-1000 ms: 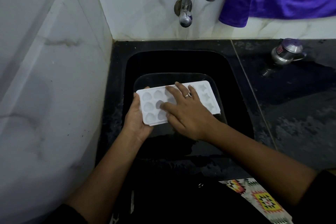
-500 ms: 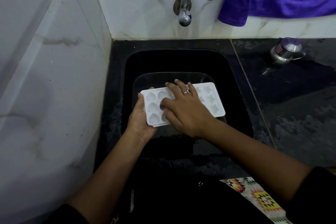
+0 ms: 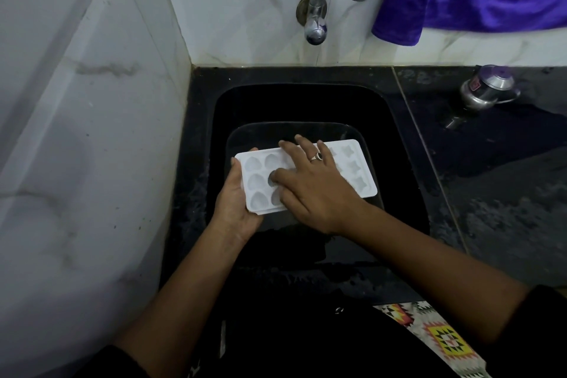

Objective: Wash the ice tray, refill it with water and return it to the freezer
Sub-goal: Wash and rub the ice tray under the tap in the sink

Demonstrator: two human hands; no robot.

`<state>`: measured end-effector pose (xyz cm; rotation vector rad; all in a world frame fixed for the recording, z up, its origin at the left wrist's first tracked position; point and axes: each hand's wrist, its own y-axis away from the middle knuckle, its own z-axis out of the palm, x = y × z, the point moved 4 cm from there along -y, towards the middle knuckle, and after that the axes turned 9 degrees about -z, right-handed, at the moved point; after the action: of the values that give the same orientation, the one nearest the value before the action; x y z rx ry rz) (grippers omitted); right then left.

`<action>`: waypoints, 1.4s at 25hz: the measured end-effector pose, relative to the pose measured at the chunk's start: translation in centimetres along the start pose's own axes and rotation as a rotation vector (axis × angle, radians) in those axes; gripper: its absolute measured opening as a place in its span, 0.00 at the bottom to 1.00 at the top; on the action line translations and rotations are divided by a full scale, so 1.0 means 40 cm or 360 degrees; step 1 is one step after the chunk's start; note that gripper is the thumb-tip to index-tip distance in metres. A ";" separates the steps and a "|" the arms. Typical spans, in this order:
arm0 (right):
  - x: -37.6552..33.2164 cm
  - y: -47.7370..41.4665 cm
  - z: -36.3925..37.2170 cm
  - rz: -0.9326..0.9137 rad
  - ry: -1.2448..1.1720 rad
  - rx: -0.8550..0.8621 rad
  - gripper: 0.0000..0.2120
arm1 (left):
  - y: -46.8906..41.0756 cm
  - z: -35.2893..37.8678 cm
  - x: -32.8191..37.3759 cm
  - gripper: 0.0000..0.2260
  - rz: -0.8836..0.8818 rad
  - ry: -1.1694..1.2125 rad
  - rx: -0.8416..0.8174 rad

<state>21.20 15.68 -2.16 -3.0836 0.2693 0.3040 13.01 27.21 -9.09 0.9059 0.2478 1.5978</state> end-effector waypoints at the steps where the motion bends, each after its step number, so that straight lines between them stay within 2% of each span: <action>1: -0.007 -0.004 0.002 -0.0010 0.0020 -0.0005 0.22 | 0.000 0.000 -0.004 0.25 -0.0017 0.0013 0.0007; 5: -0.014 -0.002 0.012 -0.0064 0.0032 -0.0032 0.23 | -0.006 -0.015 -0.005 0.31 -0.0083 0.0054 -0.0001; 8: 0.006 -0.005 -0.002 0.0008 -0.0011 0.0015 0.23 | -0.004 -0.010 -0.001 0.28 -0.0049 0.0035 -0.0032; 11: 0.003 0.008 0.009 -0.0048 0.0005 -0.0015 0.23 | -0.001 -0.011 0.016 0.26 0.0002 0.0044 -0.0019; 16: -0.013 -0.010 0.005 -0.0019 0.0003 -0.0029 0.23 | -0.009 -0.018 -0.001 0.31 -0.0050 0.0036 -0.0004; 28: 0.007 0.038 0.017 -0.0004 -0.0044 -0.0008 0.27 | -0.008 -0.033 0.052 0.27 0.0056 0.0088 -0.0053; 33: 0.050 0.031 -0.003 0.0208 -0.0056 0.0052 0.25 | -0.004 -0.012 0.029 0.26 0.0050 -0.0011 -0.0105; 35: 0.028 0.020 0.011 0.0173 -0.0020 0.0030 0.24 | -0.004 -0.014 0.027 0.24 0.0081 -0.0040 -0.0078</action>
<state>22.08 14.74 -2.82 -3.0528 0.4380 0.3219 12.79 28.42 -9.10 0.9002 0.1682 1.6312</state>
